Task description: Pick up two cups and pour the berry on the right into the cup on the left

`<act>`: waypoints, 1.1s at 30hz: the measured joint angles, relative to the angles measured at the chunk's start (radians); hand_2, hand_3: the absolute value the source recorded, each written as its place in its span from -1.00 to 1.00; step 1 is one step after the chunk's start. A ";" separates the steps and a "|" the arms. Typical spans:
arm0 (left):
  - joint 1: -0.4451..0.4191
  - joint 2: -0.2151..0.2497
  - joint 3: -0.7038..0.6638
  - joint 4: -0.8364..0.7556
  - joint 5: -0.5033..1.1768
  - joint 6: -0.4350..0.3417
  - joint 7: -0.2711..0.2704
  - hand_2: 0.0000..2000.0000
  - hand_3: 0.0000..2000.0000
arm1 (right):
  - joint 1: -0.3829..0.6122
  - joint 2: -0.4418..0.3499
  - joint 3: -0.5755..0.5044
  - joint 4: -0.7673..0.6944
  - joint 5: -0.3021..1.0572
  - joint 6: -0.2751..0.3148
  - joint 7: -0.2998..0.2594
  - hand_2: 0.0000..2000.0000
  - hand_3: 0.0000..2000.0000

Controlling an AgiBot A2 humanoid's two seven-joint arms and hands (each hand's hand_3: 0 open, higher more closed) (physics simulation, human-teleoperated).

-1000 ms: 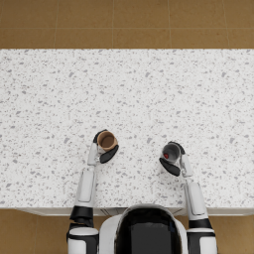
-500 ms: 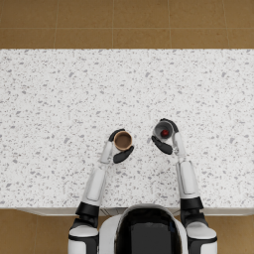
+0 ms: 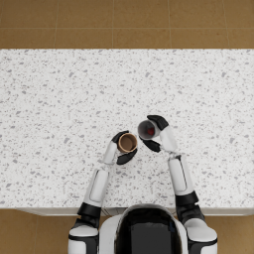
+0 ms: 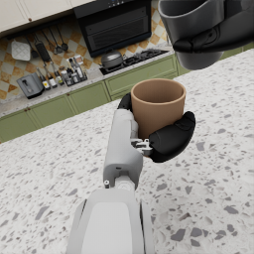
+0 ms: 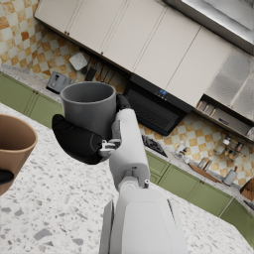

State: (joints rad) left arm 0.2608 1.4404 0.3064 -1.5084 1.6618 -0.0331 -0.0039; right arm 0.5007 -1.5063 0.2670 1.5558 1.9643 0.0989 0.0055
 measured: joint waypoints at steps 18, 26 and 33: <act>-0.010 0.020 -0.004 0.006 0.001 -0.001 0.000 1.00 0.28 | 0.005 -0.023 0.051 0.095 0.578 0.009 0.002 1.00 0.28; -0.004 0.033 -0.017 0.019 0.001 -0.004 0.001 1.00 0.28 | -0.006 -0.026 0.091 0.147 0.836 0.013 0.003 1.00 0.28; 0.010 0.046 -0.016 0.044 0.001 -0.006 0.001 1.00 0.28 | -0.014 -0.032 0.145 0.179 1.061 0.011 0.004 1.00 0.28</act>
State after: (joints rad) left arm 0.2704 1.4864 0.2905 -1.4646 1.6624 -0.0392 -0.0030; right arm 0.4863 -1.5387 0.4120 1.7345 3.0252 0.1095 0.0100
